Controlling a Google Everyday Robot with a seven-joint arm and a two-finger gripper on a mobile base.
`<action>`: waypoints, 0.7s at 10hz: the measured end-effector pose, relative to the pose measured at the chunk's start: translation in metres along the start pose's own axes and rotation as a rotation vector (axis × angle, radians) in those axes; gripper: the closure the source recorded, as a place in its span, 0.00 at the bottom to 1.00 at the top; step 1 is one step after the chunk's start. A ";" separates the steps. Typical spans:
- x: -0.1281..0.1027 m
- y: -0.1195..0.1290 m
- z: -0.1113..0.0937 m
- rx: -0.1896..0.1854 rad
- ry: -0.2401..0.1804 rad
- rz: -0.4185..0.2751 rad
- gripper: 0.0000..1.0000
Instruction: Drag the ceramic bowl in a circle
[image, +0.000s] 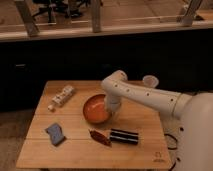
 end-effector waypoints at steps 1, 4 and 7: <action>-0.002 -0.014 -0.001 -0.005 0.009 -0.022 0.98; 0.001 -0.024 -0.004 -0.010 0.015 -0.039 0.98; 0.009 -0.050 -0.008 -0.005 0.017 -0.050 0.98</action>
